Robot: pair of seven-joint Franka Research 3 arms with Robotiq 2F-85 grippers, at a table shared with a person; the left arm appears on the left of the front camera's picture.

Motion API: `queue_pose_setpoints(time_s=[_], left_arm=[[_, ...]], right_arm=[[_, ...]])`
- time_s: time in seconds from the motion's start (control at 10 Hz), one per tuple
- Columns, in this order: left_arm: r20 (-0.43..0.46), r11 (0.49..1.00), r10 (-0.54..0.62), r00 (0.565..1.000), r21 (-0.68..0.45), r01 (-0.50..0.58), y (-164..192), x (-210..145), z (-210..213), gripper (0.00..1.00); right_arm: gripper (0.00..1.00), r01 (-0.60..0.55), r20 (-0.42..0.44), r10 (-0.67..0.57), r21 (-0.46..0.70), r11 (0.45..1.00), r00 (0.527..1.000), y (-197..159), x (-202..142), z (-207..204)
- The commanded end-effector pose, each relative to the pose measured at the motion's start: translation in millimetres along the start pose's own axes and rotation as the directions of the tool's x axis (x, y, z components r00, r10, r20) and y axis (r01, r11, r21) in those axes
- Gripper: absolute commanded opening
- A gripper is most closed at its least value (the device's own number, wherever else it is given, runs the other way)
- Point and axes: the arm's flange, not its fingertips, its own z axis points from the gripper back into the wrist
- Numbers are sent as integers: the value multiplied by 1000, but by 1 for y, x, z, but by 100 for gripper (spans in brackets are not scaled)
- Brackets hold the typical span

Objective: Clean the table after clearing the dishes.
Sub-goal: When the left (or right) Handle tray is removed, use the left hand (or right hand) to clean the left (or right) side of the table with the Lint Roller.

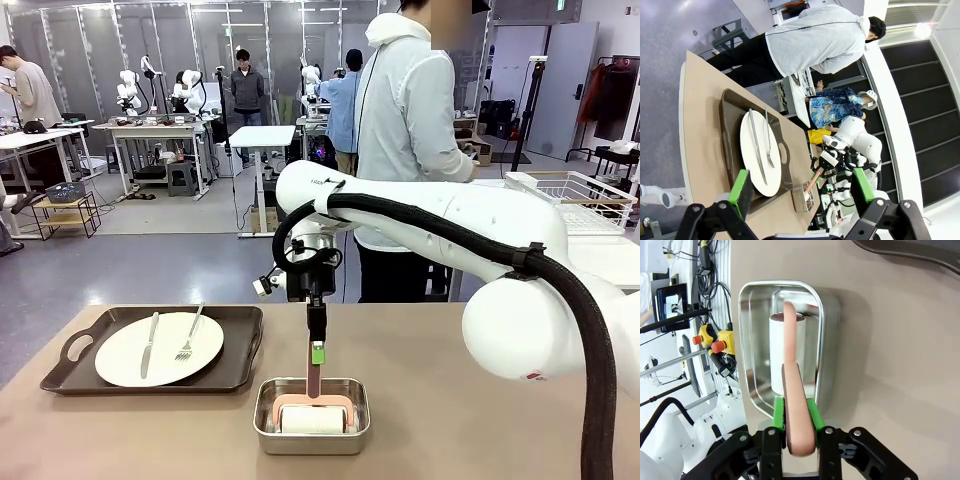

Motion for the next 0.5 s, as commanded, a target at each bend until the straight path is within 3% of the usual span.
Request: queue_pose_setpoints(time_s=[0.0,0.4], left_arm=[[-12,1000,-1,1000,-4,1,-3,-2,4,100],[-12,1000,-1,1000,-4,1,-3,-2,4,100]], right_arm=[[0,38,-6,-38,10,999,999,-8,17,18],[2,33,8,-32,-49,998,999,9,10,34]])
